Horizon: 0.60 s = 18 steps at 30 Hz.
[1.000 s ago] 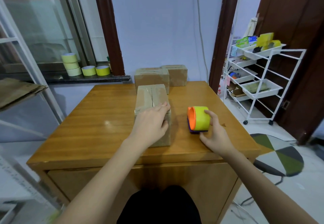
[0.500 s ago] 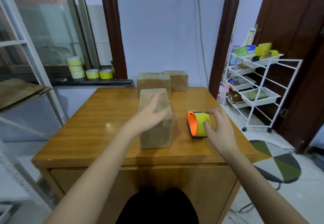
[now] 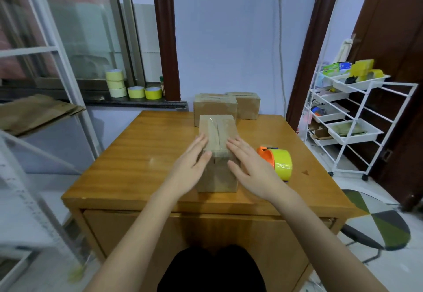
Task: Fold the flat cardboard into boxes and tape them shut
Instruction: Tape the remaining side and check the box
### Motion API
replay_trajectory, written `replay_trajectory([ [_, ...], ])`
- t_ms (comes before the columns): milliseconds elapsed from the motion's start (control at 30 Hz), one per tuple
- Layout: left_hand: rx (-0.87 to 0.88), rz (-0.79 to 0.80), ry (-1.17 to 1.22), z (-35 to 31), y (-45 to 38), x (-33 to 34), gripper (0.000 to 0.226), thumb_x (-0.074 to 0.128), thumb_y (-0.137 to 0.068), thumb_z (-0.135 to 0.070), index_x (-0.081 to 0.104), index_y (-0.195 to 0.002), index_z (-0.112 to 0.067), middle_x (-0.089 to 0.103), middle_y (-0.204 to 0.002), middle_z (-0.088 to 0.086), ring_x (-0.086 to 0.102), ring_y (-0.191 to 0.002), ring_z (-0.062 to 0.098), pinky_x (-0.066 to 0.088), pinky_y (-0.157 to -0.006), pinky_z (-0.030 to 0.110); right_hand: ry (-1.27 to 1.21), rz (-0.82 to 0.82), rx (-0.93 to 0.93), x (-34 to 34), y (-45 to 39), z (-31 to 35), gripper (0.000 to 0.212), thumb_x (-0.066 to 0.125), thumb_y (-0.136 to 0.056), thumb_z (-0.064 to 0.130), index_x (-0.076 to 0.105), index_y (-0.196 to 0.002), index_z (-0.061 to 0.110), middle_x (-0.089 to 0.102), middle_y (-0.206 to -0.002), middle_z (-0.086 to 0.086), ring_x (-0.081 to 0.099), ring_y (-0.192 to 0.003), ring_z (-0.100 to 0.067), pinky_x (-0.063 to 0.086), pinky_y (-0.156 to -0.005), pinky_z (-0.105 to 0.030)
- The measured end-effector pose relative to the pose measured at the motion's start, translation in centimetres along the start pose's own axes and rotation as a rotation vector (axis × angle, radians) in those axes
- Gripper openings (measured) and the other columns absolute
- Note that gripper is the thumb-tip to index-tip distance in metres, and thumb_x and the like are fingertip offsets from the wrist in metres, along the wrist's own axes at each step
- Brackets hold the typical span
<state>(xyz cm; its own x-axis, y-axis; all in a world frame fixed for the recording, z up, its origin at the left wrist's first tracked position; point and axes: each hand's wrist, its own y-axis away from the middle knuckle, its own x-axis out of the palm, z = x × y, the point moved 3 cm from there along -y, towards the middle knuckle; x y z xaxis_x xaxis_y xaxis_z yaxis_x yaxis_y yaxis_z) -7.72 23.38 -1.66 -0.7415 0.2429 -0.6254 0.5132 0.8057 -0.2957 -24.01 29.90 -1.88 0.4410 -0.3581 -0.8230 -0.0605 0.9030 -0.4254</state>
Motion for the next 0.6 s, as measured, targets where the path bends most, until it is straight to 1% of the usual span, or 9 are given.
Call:
replay_trajectory([
  [67, -0.085, -0.031, 0.355, 0.4, 0.1, -0.4, 0.047, 0.038, -0.102, -0.031, 0.030, -0.148, -0.026, 0.028, -0.152, -0.014, 0.023, -0.135, -0.004, 0.024, -0.101, 0.007, -0.251, 0.008, 0.055, -0.4, 0.1, -0.5, 0.046, 0.045, -0.100, 0.027, 0.038, -0.145, 0.021, 0.026, -0.155, 0.011, 0.014, -0.143, 0.002, 0.018, -0.117, -0.024],
  [100, -0.081, -0.069, 0.453, 0.8, 0.2, -0.9, 0.046, 0.041, -0.102, -0.023, 0.031, -0.147, -0.026, 0.032, -0.150, -0.014, 0.027, -0.134, -0.003, 0.028, -0.095, 0.002, -0.390, -0.024, 0.073, -0.7, 0.1, -0.8, 0.042, 0.045, -0.100, 0.022, 0.042, -0.142, 0.023, 0.028, -0.154, 0.012, 0.018, -0.142, 0.002, 0.021, -0.115, -0.022],
  [133, -0.048, -0.093, 0.467, 1.4, 0.4, -1.2, 0.047, 0.042, -0.101, -0.014, 0.033, -0.145, -0.027, 0.034, -0.149, -0.012, 0.029, -0.135, 0.000, 0.030, -0.094, 0.000, -0.471, -0.082, 0.076, -1.1, 0.1, -1.2, 0.039, 0.045, -0.100, 0.014, 0.047, -0.138, 0.025, 0.031, -0.152, 0.012, 0.024, -0.140, 0.002, 0.025, -0.113, -0.019],
  [200, 0.031, -0.089, 0.396, 2.4, 0.8, -1.6, 0.054, 0.043, -0.097, 0.003, 0.038, -0.138, -0.032, 0.037, -0.148, -0.011, 0.032, -0.137, 0.004, 0.028, -0.102, 0.004, -0.471, -0.157, 0.050, -1.9, 0.3, -2.2, 0.044, 0.044, -0.098, 0.000, 0.054, -0.126, 0.031, 0.042, -0.143, 0.015, 0.034, -0.135, 0.002, 0.032, -0.106, -0.011],
  [267, 0.095, -0.058, 0.309, 2.9, 0.9, -1.7, 0.059, 0.046, -0.094, 0.007, 0.042, -0.131, -0.039, 0.042, -0.141, -0.017, 0.036, -0.132, -0.003, 0.028, -0.104, 0.006, -0.397, -0.133, -0.006, -2.5, 0.4, -3.0, 0.049, 0.049, -0.093, -0.006, 0.056, -0.121, 0.033, 0.048, -0.135, 0.018, 0.040, -0.131, 0.002, 0.033, -0.105, -0.011],
  [333, 0.149, -0.044, 0.245, 2.8, 0.7, -1.9, 0.056, 0.054, -0.092, 0.003, 0.045, -0.128, -0.039, 0.044, -0.136, -0.021, 0.039, -0.125, -0.014, 0.033, -0.099, 0.004, -0.325, -0.084, -0.058, -2.6, 0.1, -3.5, 0.047, 0.059, -0.089, -0.003, 0.058, -0.122, 0.031, 0.053, -0.133, 0.016, 0.043, -0.130, 0.001, 0.032, -0.109, -0.016],
  [400, 0.189, -0.055, 0.189, 2.6, 0.1, -2.1, 0.051, 0.060, -0.089, 0.001, 0.051, -0.126, -0.034, 0.048, -0.133, -0.019, 0.044, -0.116, -0.018, 0.038, -0.094, 0.004, -0.284, -0.060, -0.087, -2.4, -0.4, -3.6, 0.044, 0.068, -0.085, 0.003, 0.061, -0.119, 0.030, 0.057, -0.130, 0.013, 0.046, -0.128, -0.003, 0.034, -0.110, -0.022],
  [500, 0.202, -0.101, 0.149, 2.5, -0.7, -2.5, 0.044, 0.067, -0.084, 0.001, 0.059, -0.117, -0.028, 0.054, -0.125, -0.014, 0.054, -0.105, -0.013, 0.042, -0.089, 0.005, -0.237, -0.093, -0.120, -2.4, -1.2, -3.7, 0.039, 0.074, -0.080, 0.004, 0.068, -0.113, 0.025, 0.061, -0.124, 0.011, 0.053, -0.122, -0.006, 0.040, -0.107, -0.032],
  [600, 0.212, -0.120, 0.125, 2.4, -0.9, -2.6, 0.039, 0.073, -0.081, -0.006, 0.063, -0.110, -0.029, 0.057, -0.119, -0.019, 0.058, -0.101, -0.005, 0.045, -0.089, 0.010, -0.212, -0.129, -0.140, -2.4, -1.6, -3.7, 0.037, 0.077, -0.077, 0.005, 0.070, -0.107, 0.026, 0.064, -0.119, 0.011, 0.057, -0.118, -0.009, 0.045, -0.103, -0.040],
])
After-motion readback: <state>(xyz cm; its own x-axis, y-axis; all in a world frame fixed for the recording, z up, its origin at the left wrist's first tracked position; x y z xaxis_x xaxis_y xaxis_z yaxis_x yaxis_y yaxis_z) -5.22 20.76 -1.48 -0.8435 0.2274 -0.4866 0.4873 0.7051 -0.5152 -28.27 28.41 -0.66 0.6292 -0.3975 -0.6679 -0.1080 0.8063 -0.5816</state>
